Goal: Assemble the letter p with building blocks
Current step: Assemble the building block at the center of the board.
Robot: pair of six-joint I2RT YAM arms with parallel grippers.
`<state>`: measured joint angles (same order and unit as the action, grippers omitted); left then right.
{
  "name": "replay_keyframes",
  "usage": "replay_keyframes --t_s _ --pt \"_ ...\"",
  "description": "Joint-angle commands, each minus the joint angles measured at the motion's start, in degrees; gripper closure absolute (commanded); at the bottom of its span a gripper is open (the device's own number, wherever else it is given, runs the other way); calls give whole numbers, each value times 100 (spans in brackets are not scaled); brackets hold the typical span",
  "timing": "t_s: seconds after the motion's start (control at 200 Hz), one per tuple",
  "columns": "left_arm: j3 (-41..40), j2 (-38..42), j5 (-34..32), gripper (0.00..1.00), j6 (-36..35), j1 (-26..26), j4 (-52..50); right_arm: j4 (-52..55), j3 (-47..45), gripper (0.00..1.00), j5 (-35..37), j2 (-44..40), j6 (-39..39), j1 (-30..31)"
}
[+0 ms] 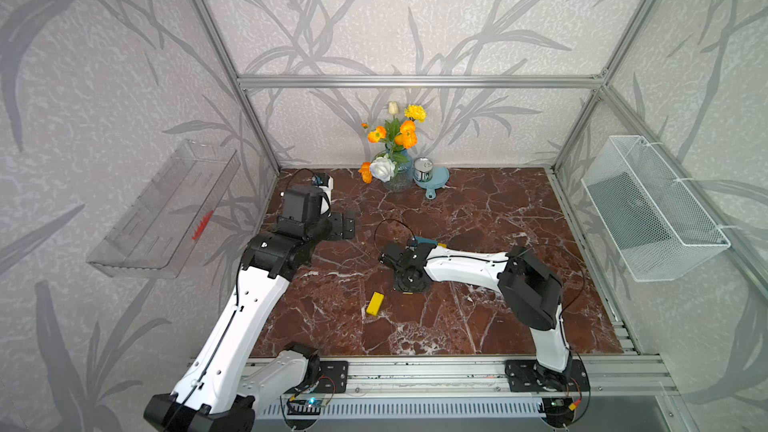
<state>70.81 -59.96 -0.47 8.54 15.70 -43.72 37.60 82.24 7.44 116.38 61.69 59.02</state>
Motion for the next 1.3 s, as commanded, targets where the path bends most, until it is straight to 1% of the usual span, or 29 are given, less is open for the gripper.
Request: replay_keyframes --t_s 0.0,0.22,0.23,0.255,0.45,0.575,0.65,0.965,1.02,1.2,1.235,1.295 --pt "118 51 179 0 -65 -48 49 -43 -59 100 -37 128 39 -6" --pt "124 29 266 0 -72 -78 57 -10 -67 100 -72 156 105 -5" --pt "126 29 262 0 -71 -83 57 -15 -67 100 -75 155 102 -130" --pt "126 29 279 0 -72 -85 55 24 -60 100 -84 156 115 -183" --pt "110 62 282 0 -99 -102 44 68 -21 100 -147 214 163 -199" --pt "92 89 275 0 -124 -108 38 195 102 82 -162 272 82 -205" --pt "94 101 282 0 -134 -105 26 188 134 76 -215 311 54 -204" --pt "100 144 326 0 -146 -119 13 125 159 76 -330 394 61 -163" --pt "100 156 338 0 -146 -120 8 154 166 74 -339 405 84 -163" --pt "86 163 354 0 -161 -119 6 185 178 51 -373 433 106 -159" --pt "86 170 357 0 -161 -120 3 214 204 48 -366 445 101 -155" --pt "82 170 371 0 -170 -120 13 251 228 45 -357 455 89 -146"
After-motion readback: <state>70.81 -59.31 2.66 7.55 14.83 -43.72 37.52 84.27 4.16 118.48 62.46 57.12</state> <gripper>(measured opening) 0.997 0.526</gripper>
